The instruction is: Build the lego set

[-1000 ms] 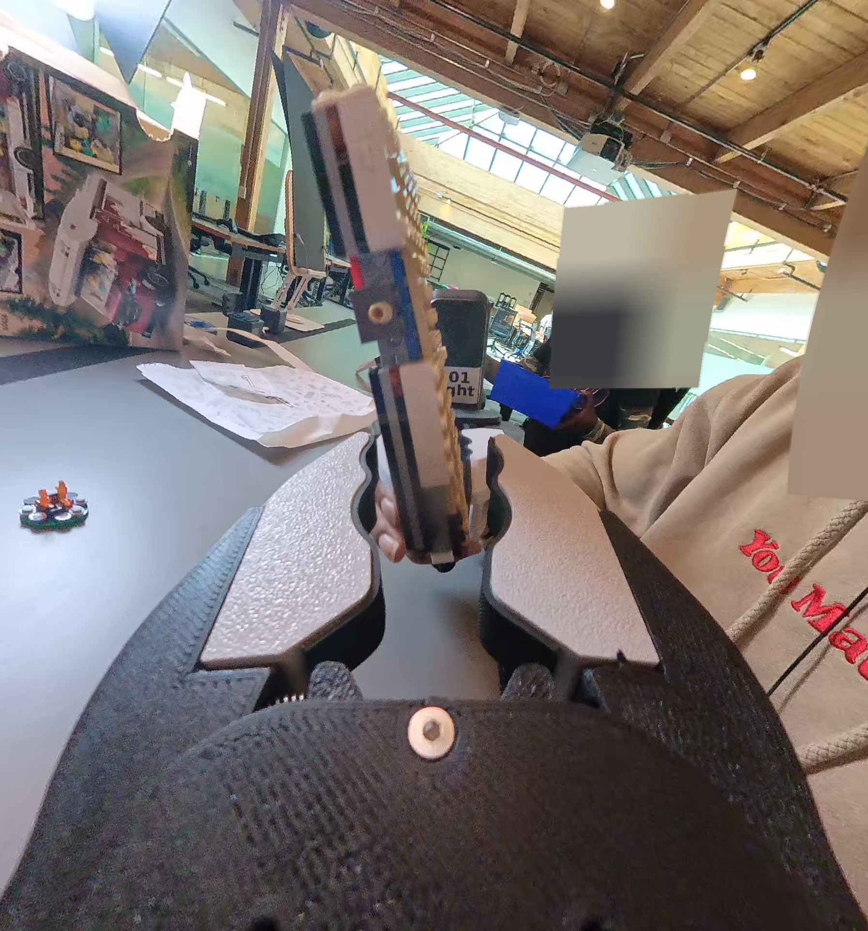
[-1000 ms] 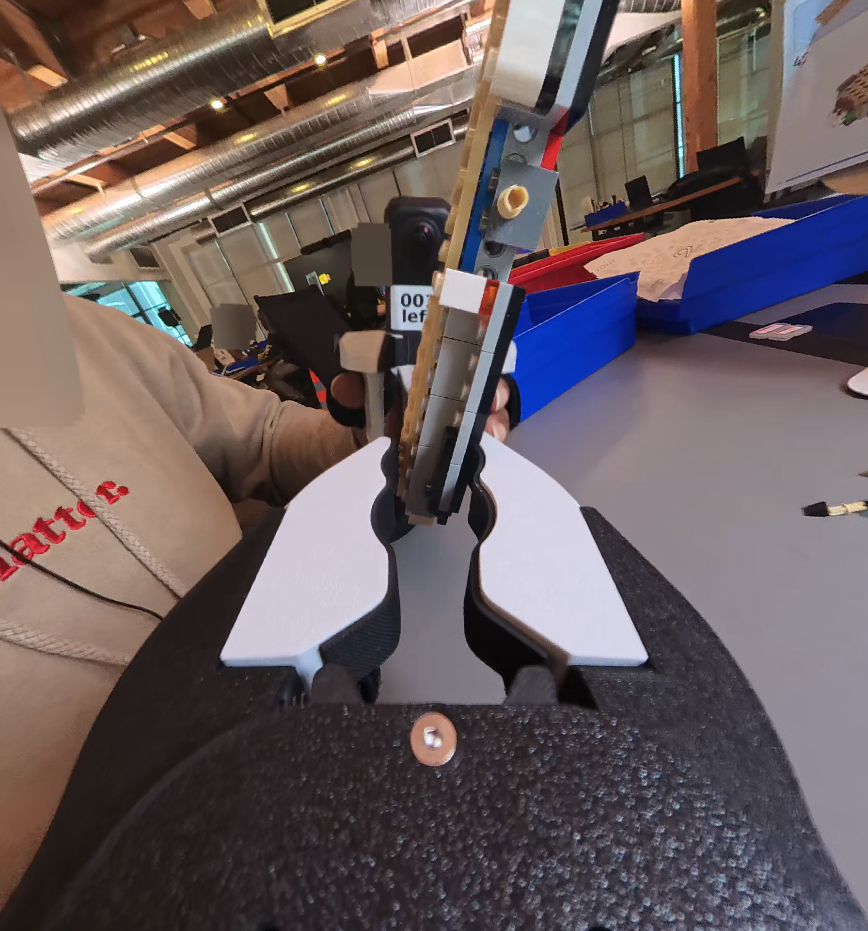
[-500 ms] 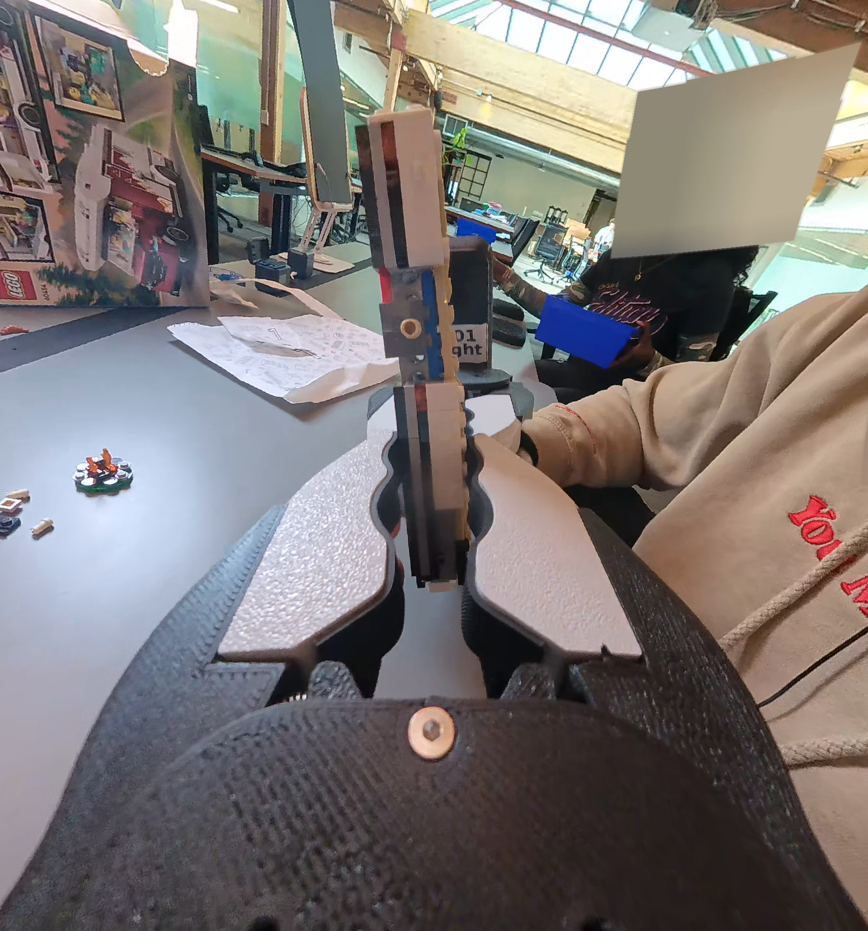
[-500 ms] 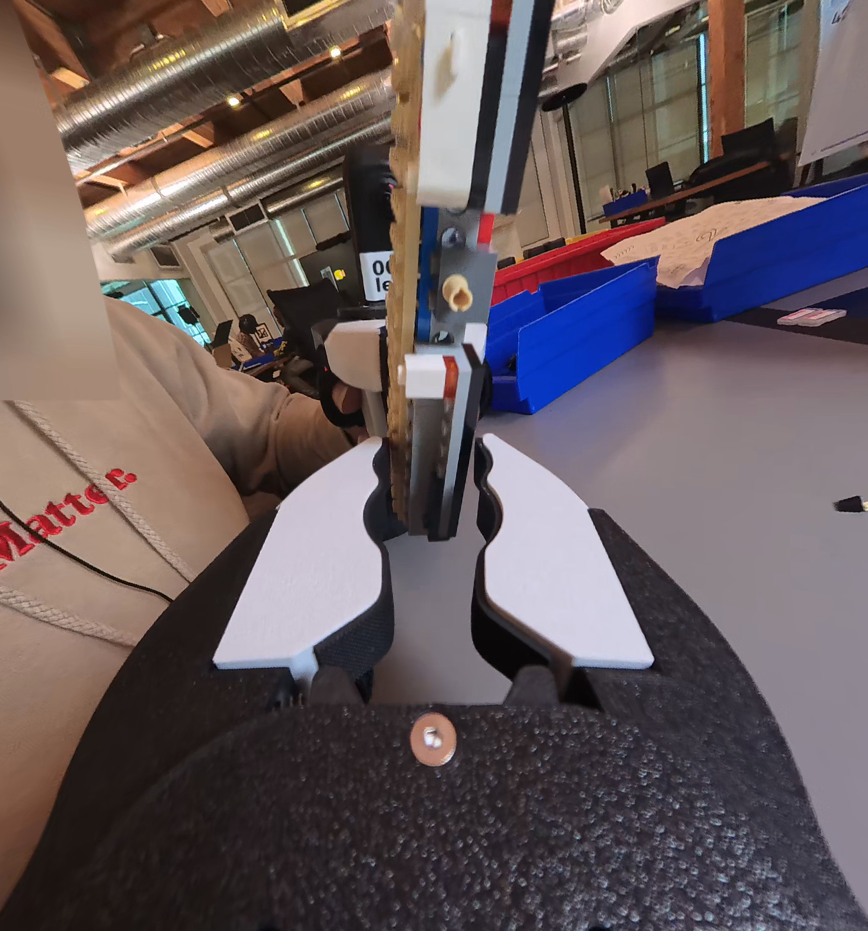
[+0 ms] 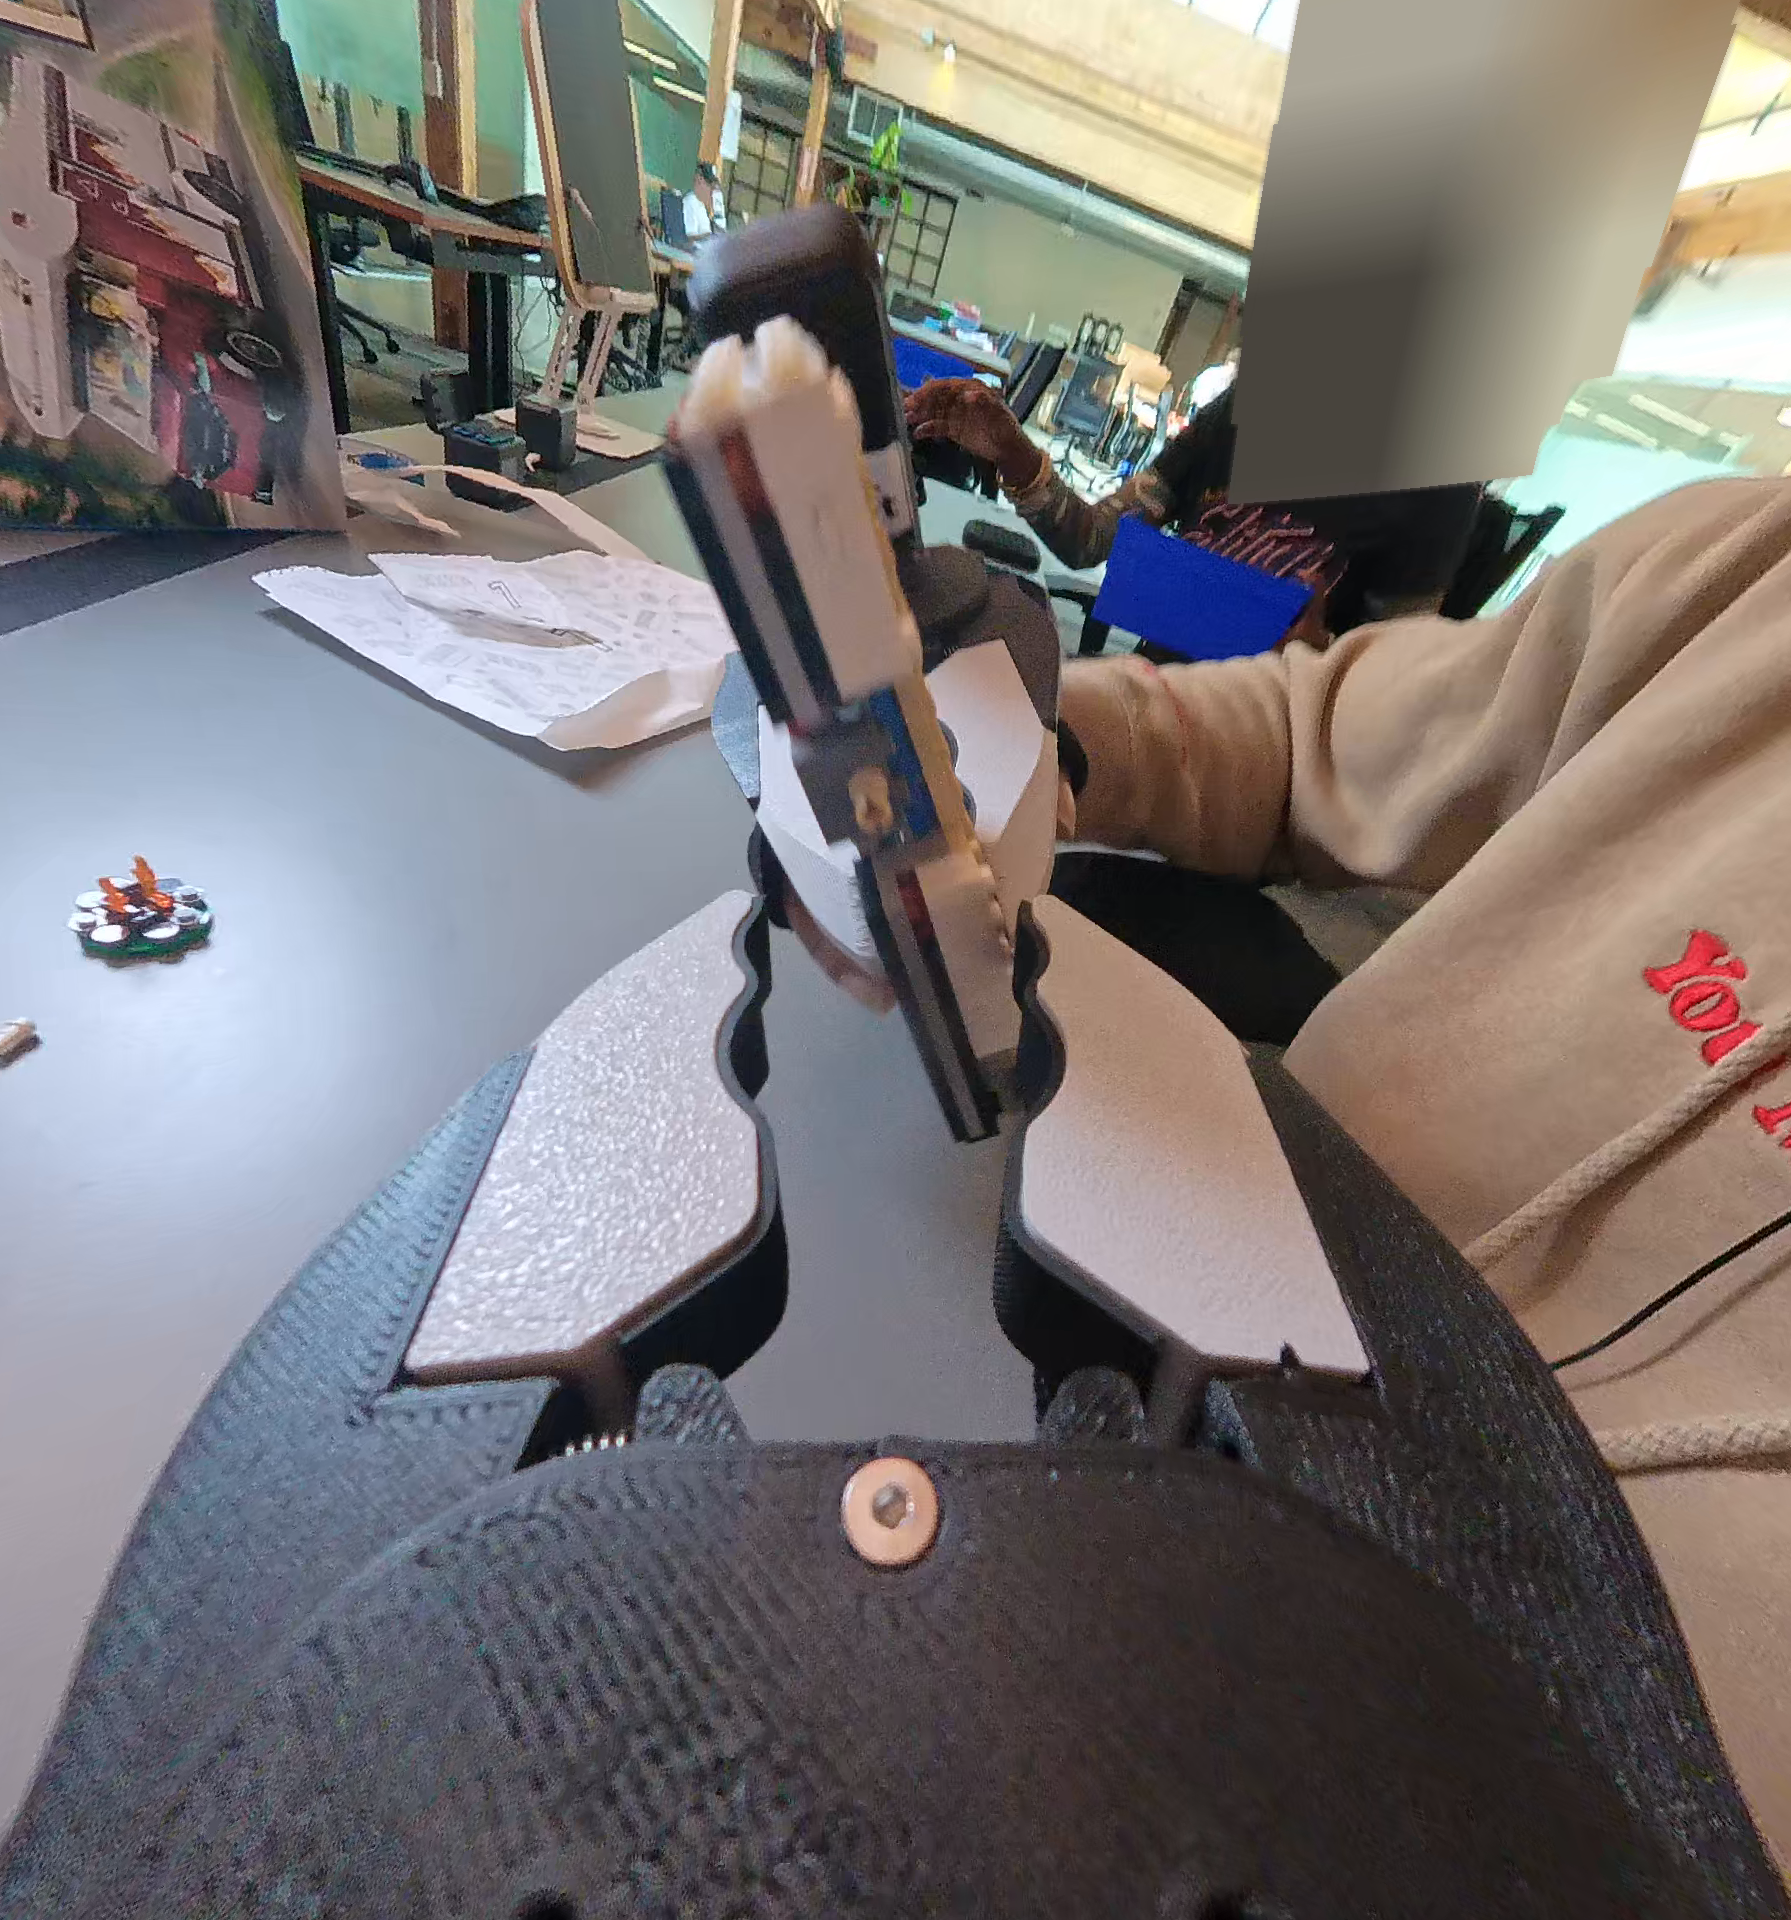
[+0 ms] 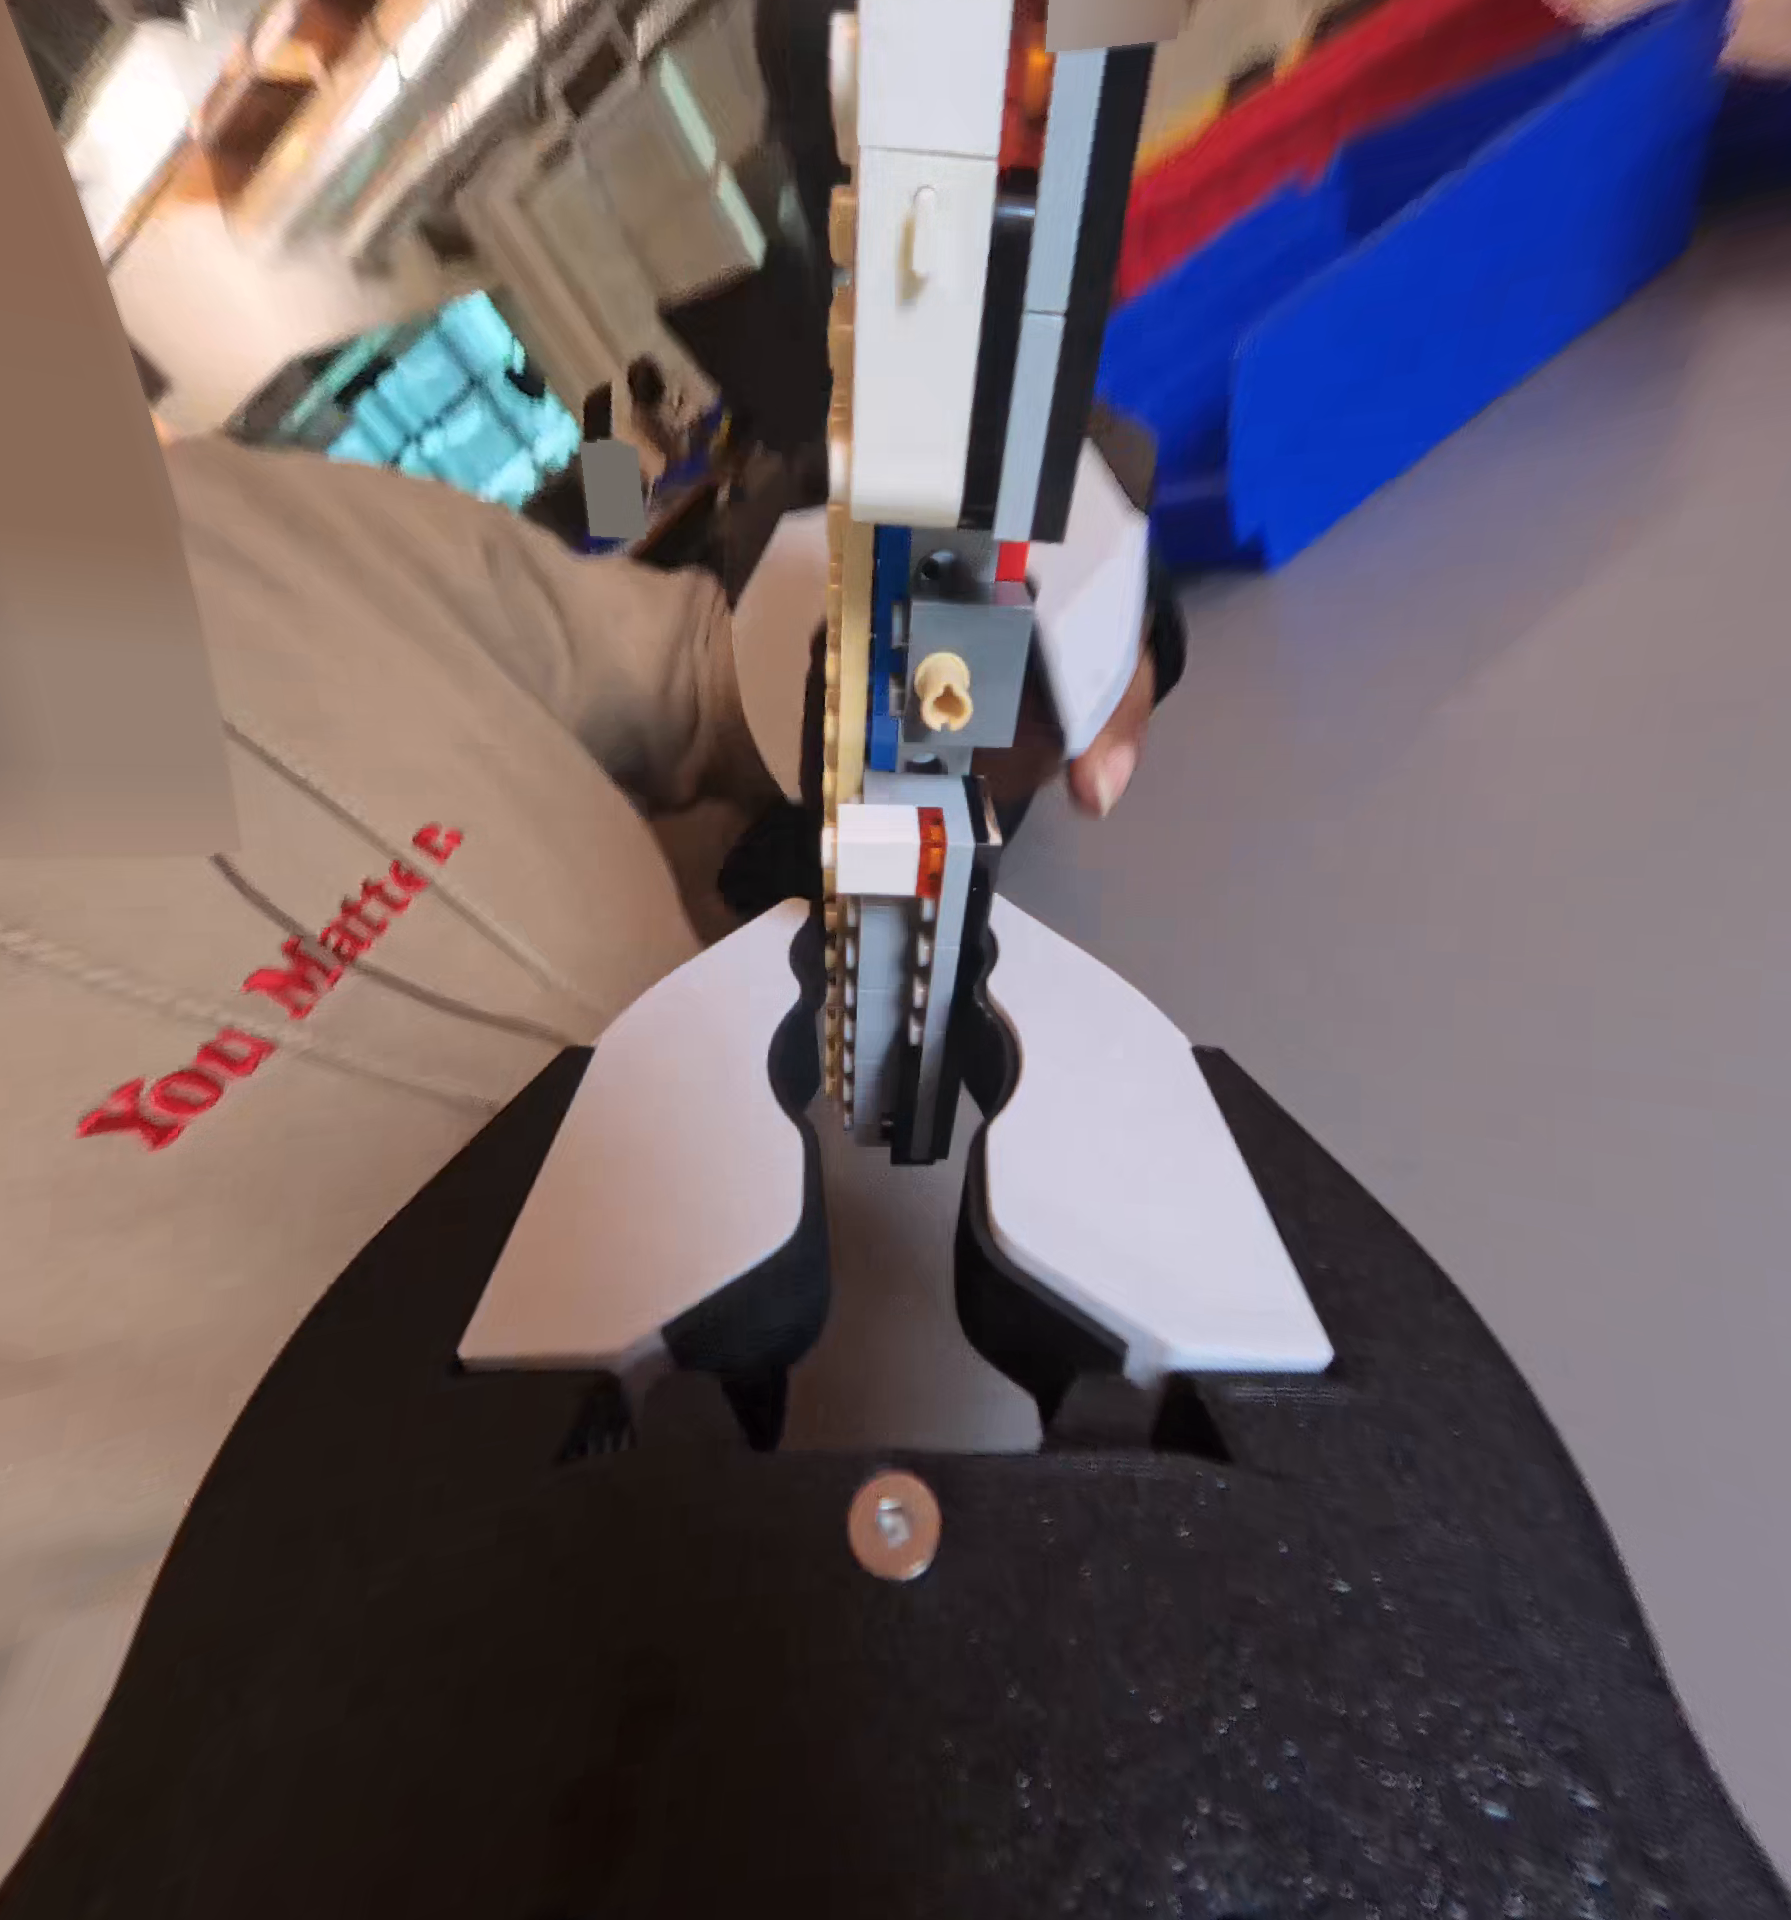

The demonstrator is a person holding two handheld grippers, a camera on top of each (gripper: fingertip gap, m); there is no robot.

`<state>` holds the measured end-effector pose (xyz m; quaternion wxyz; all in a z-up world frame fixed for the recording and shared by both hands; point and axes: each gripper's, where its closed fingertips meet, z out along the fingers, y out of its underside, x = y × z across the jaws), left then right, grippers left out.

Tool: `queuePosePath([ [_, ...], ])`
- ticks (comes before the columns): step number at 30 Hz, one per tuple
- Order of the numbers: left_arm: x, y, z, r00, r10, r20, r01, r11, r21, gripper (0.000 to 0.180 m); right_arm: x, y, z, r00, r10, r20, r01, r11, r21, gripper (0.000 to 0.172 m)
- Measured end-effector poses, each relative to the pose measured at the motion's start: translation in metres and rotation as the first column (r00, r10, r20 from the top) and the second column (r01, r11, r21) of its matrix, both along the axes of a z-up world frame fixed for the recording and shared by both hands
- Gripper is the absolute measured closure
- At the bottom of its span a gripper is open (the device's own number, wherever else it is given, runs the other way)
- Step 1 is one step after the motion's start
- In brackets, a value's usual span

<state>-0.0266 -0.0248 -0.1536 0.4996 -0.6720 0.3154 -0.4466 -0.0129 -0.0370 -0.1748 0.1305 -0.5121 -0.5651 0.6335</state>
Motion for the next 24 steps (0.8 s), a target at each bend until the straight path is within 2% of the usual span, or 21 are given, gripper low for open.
queuePosePath([
  [2,-0.009,0.0,0.0,0.999,-0.017,-0.042,0.018,0.999,0.031,0.132,0.017,-0.001,-0.016,0.98,0.13,0.15,-0.138,0.99,0.039,0.148],
  [5,-0.017,0.002,-0.016,0.991,-0.035,-0.131,0.039,0.999,0.032,0.117,0.035,-0.005,-0.024,0.919,0.305,0.251,-0.304,0.952,-0.043,0.149],
  [8,-0.01,-0.011,-0.044,0.941,-0.098,-0.324,0.137,0.986,0.099,0.118,0.046,-0.003,-0.046,0.817,0.409,0.407,-0.417,0.906,-0.073,0.15],
  [9,-0.01,-0.011,-0.058,0.915,-0.093,-0.393,0.139,0.986,0.091,0.116,0.048,-0.003,-0.053,0.783,0.434,0.446,-0.44,0.893,-0.097,0.15],
  [11,-0.007,-0.015,-0.075,0.889,-0.111,-0.443,0.153,0.986,0.06,0.115,0.052,-0.003,-0.065,0.714,0.477,0.512,-0.466,0.87,-0.161,0.15],
  [15,-0.004,-0.014,-0.086,0.849,-0.07,-0.524,0.148,0.983,0.108,0.107,0.051,0.0,-0.08,0.61,0.528,0.591,-0.485,0.839,-0.248,0.15],
  [17,-0.002,-0.015,-0.094,0.816,-0.063,-0.574,0.15,0.983,0.105,0.104,0.044,0.006,-0.083,0.609,0.501,0.615,-0.482,0.85,-0.215,0.148],
  [19,-0.003,-0.016,-0.109,0.76,-0.057,-0.647,0.157,0.983,0.099,0.096,0.037,0.018,-0.09,0.615,0.436,0.657,-0.488,0.865,-0.118,0.145],
  [22,-0.01,-0.011,-0.127,0.683,-0.018,-0.73,0.138,0.985,0.104,0.101,0.03,0.029,-0.096,0.637,0.374,0.674,-0.481,0.876,-0.032,0.135],
  [24,-0.009,-0.011,-0.127,0.695,-0.029,-0.719,0.121,0.99,0.077,0.102,0.027,0.033,-0.098,0.674,0.324,0.664,-0.465,0.884,0.04,0.132],
])
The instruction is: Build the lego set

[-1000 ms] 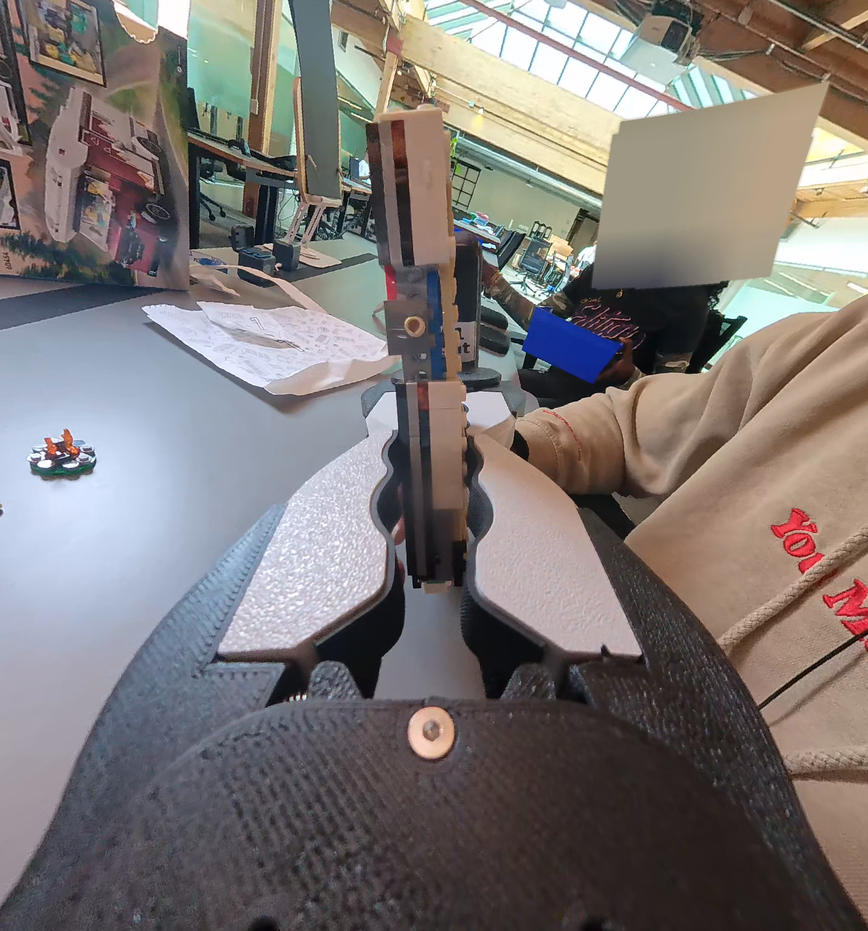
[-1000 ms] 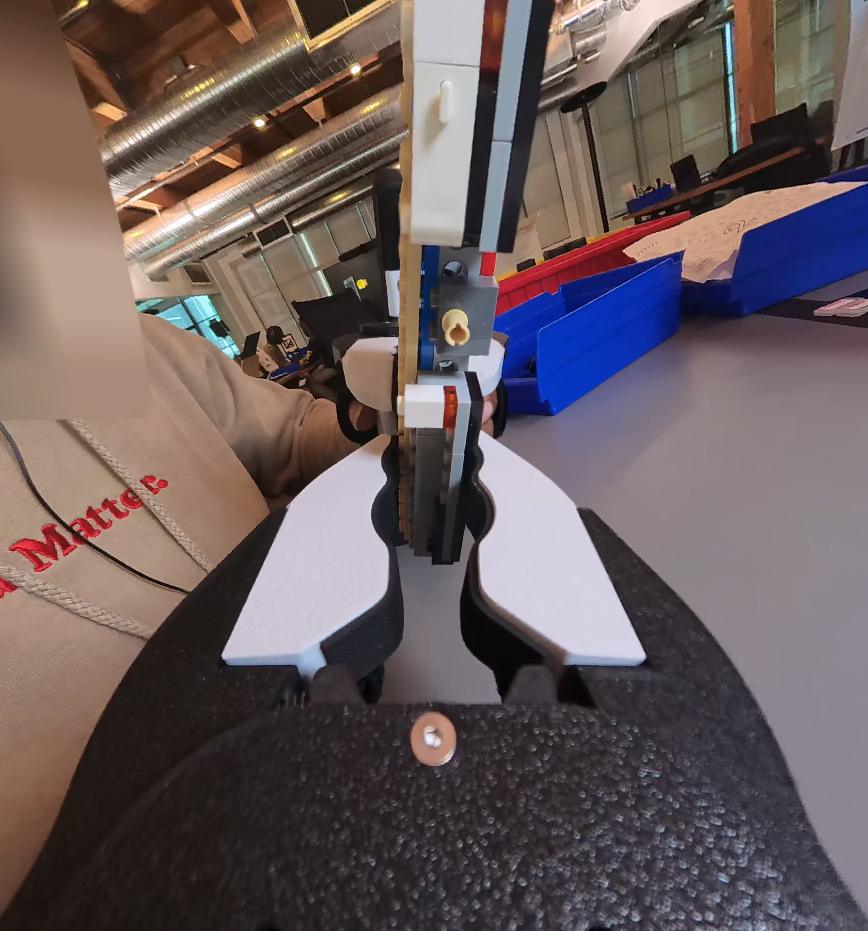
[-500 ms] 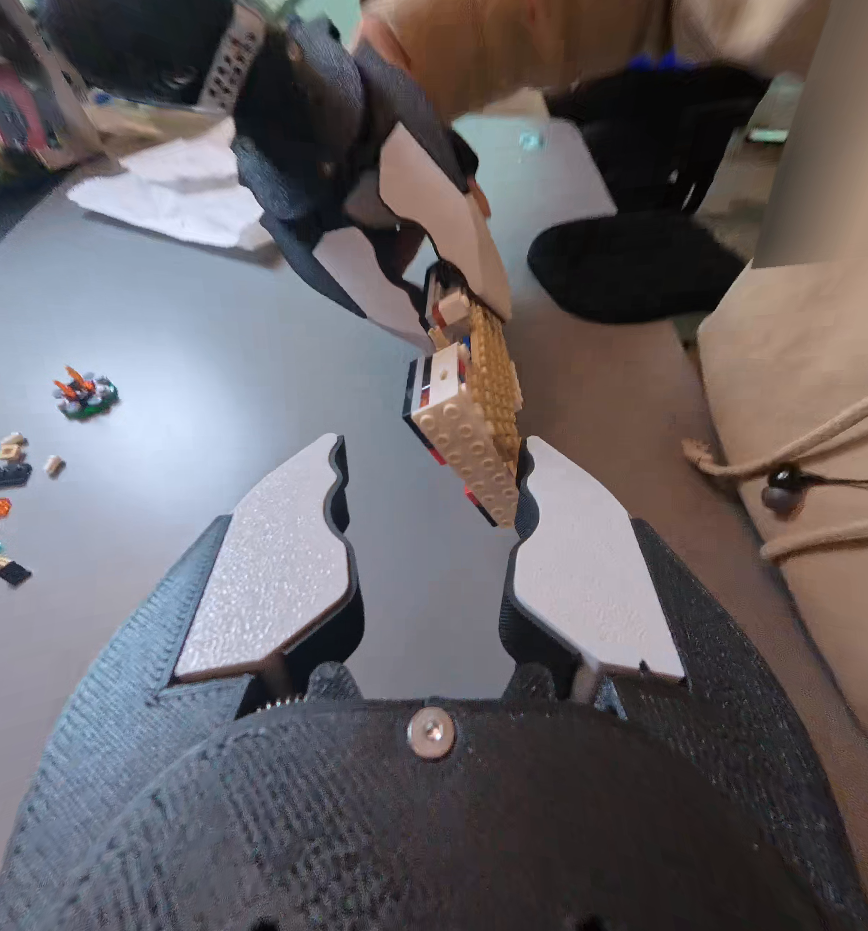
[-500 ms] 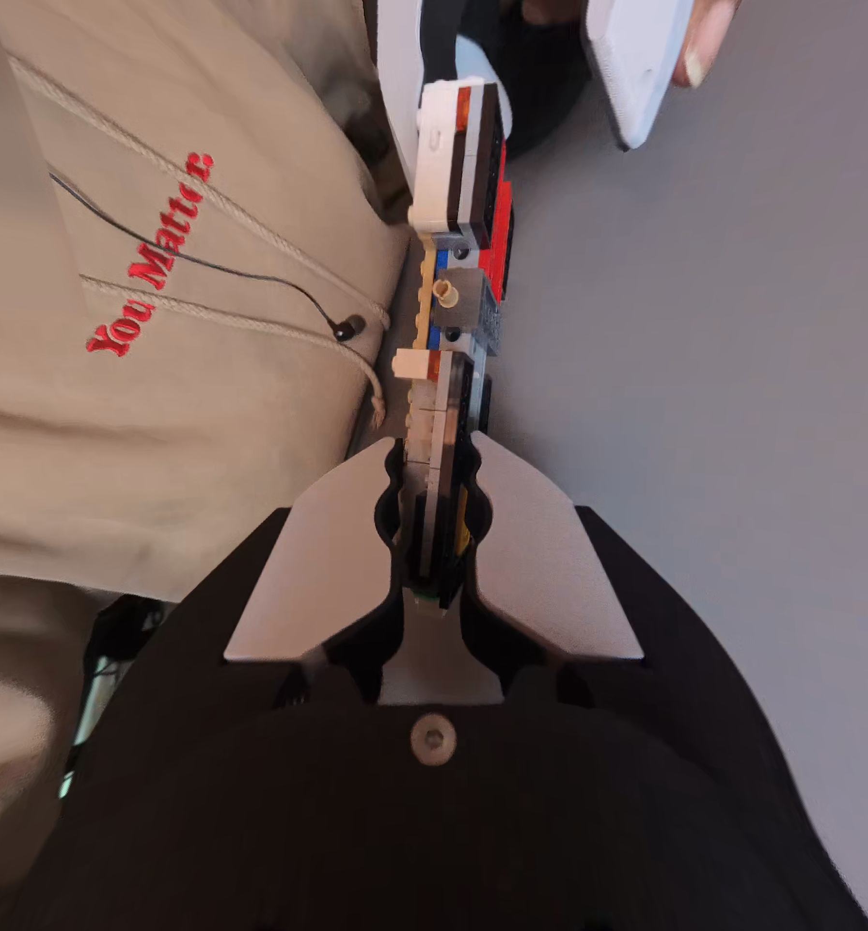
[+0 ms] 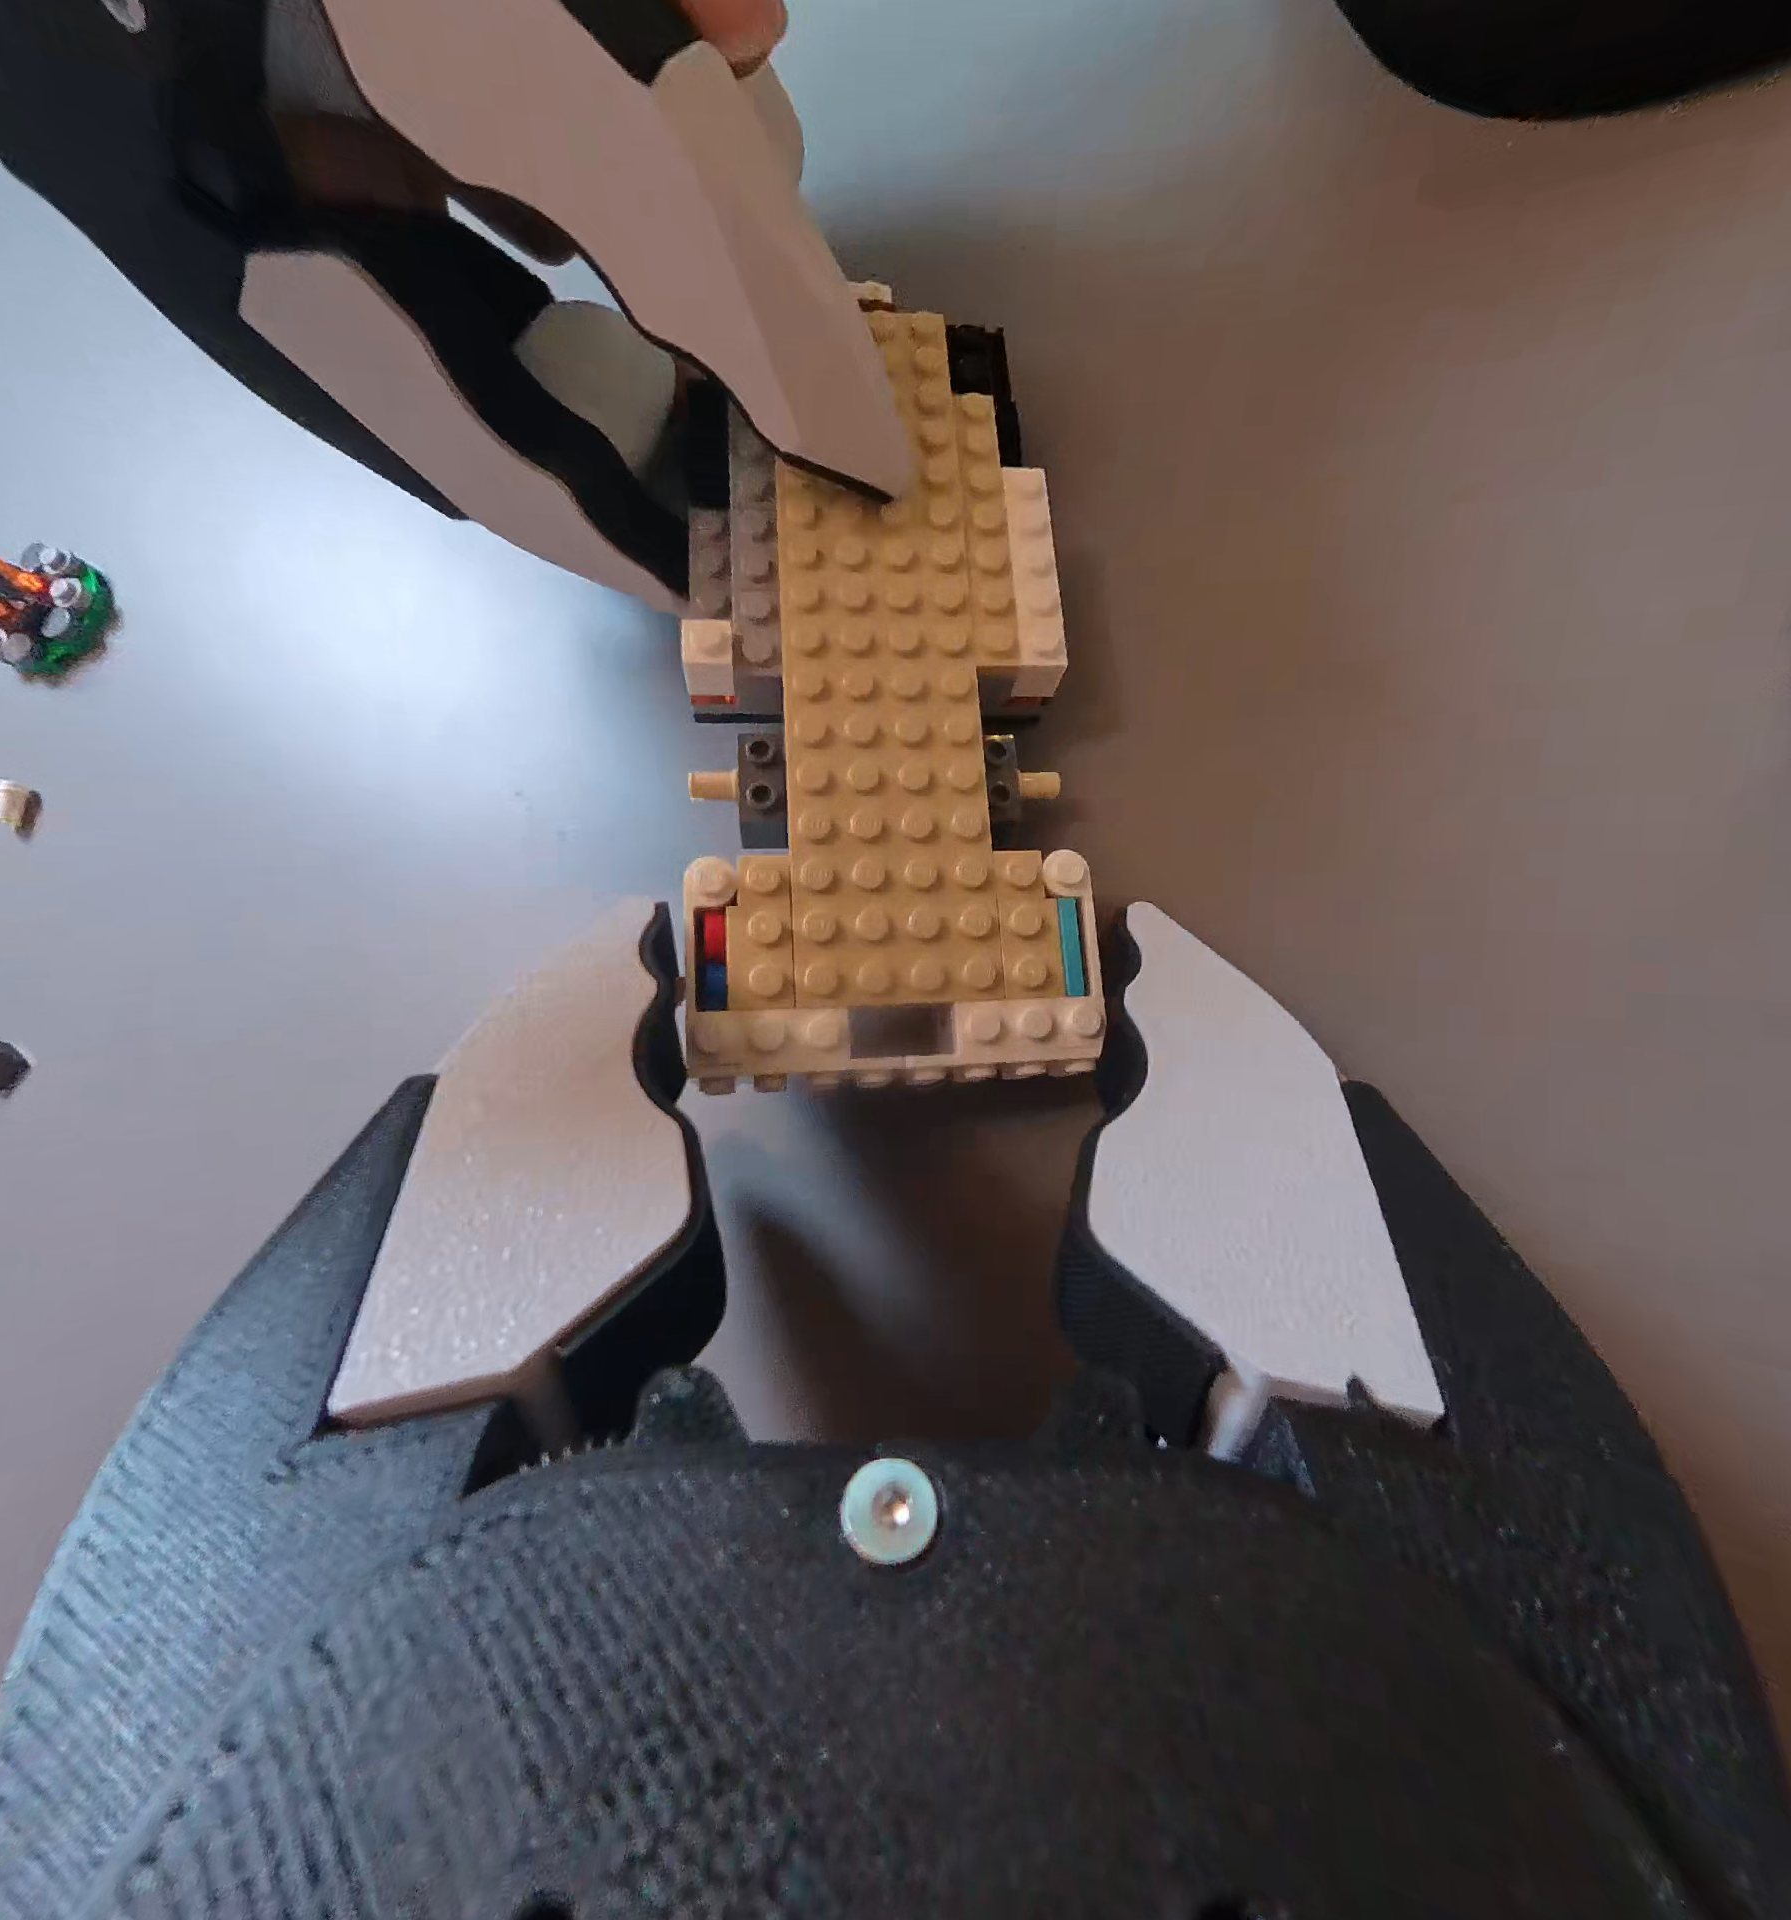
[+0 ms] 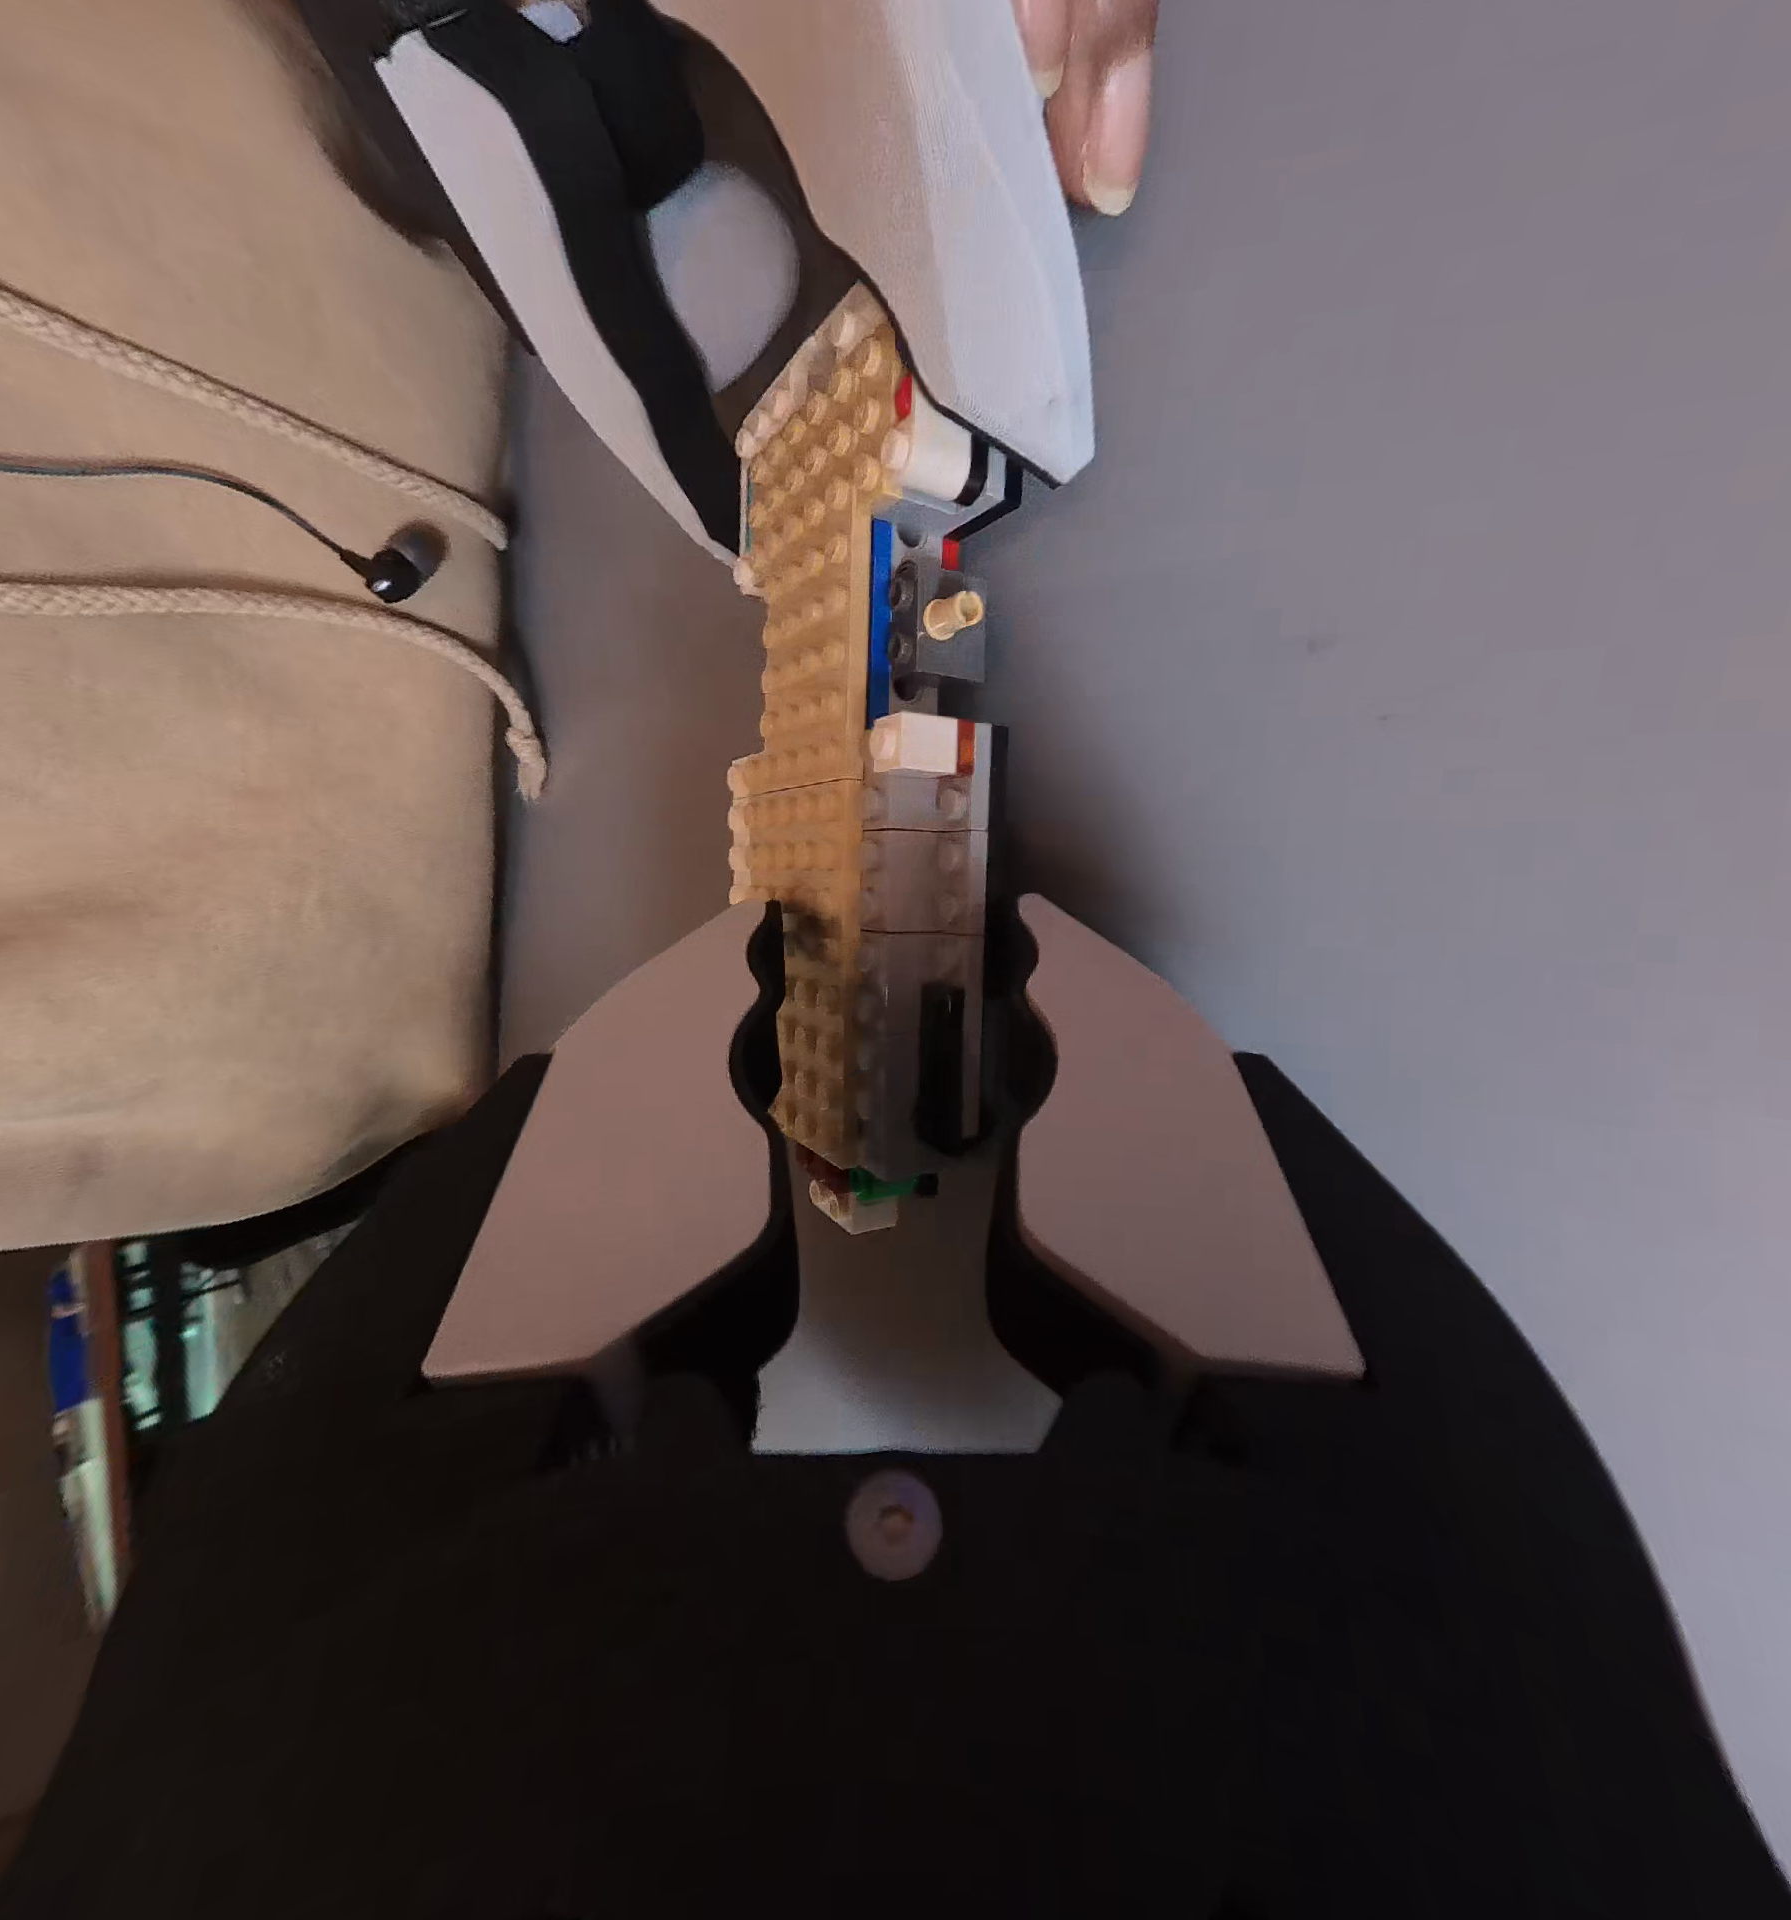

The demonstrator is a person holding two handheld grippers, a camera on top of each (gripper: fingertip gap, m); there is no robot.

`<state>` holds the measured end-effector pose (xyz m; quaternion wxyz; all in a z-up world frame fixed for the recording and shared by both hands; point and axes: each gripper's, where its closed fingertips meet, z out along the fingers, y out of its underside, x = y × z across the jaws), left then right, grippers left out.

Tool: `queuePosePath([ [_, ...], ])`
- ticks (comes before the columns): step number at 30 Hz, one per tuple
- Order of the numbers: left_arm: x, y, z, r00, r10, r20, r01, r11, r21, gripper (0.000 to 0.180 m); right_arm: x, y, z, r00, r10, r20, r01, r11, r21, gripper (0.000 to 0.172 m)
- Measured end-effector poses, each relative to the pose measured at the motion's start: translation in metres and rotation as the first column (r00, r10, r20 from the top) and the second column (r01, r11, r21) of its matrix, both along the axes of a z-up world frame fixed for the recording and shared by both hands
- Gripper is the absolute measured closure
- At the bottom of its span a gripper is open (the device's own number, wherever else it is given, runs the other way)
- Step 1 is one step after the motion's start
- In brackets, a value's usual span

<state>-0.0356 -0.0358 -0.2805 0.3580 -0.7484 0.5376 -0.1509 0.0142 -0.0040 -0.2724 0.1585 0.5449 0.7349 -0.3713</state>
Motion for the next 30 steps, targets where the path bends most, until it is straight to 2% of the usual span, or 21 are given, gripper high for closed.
queuePosePath([
  [3,0.0,0.0,-0.002,1.0,0.017,0.019,-0.017,0.999,-0.032,0.101,-0.004,0.014,0.003,0.99,-0.055,-0.131,0.076,0.985,0.155,0.128],
  [6,-0.004,0.003,-0.002,0.999,0.038,0.022,-0.038,0.999,-0.031,0.102,0.001,0.023,0.019,0.934,-0.094,-0.346,0.209,0.926,0.313,0.122],
  [8,-0.007,0.005,-0.002,0.999,0.053,0.01,-0.053,0.998,-0.03,0.099,0.014,0.025,0.026,0.88,-0.11,-0.462,0.321,0.855,0.408,0.118],
  [11,-0.007,0.004,-0.003,0.997,0.07,0.024,-0.068,0.996,-0.056,0.098,0.04,0.017,0.019,0.812,-0.094,-0.576,0.457,0.716,0.528,0.115],
  [14,-0.002,0.004,-0.004,0.997,0.071,0.038,-0.068,0.994,-0.085,0.104,0.054,0.005,0.006,0.776,-0.086,-0.625,0.534,0.616,0.58,0.115],
  [17,-0.001,0.004,-0.004,0.998,0.068,0.016,-0.066,0.994,-0.09,0.105,0.053,-0.003,0.004,0.736,-0.084,-0.672,0.589,0.57,0.574,0.115],
  [19,0.001,0.004,0.001,0.993,0.087,0.08,-0.071,0.981,-0.179,0.105,0.051,-0.002,0.007,0.715,-0.062,-0.696,0.61,0.541,0.578,0.115],
  [22,0.005,0.007,0.017,0.955,0.168,0.243,-0.055,0.909,-0.413,0.105,0.049,0.004,0.017,0.704,0.031,-0.709,0.615,0.473,0.631,0.114],
  [24,0.005,0.007,0.022,0.935,0.193,0.298,-0.002,0.843,-0.539,0.105,0.047,0.007,0.022,0.709,0.112,-0.696,0.599,0.425,0.679,0.114],
  [28,0.004,0.013,0.027,0.906,0.229,0.356,0.061,0.763,-0.644,0.105,0.038,0.015,0.018,0.722,0.18,-0.668,0.568,0.398,0.72,0.115],
  [30,0.005,0.013,0.029,0.899,0.229,0.374,0.085,0.746,-0.661,0.105,0.031,0.017,0.017,0.712,0.213,-0.669,0.566,0.388,0.727,0.121],
])
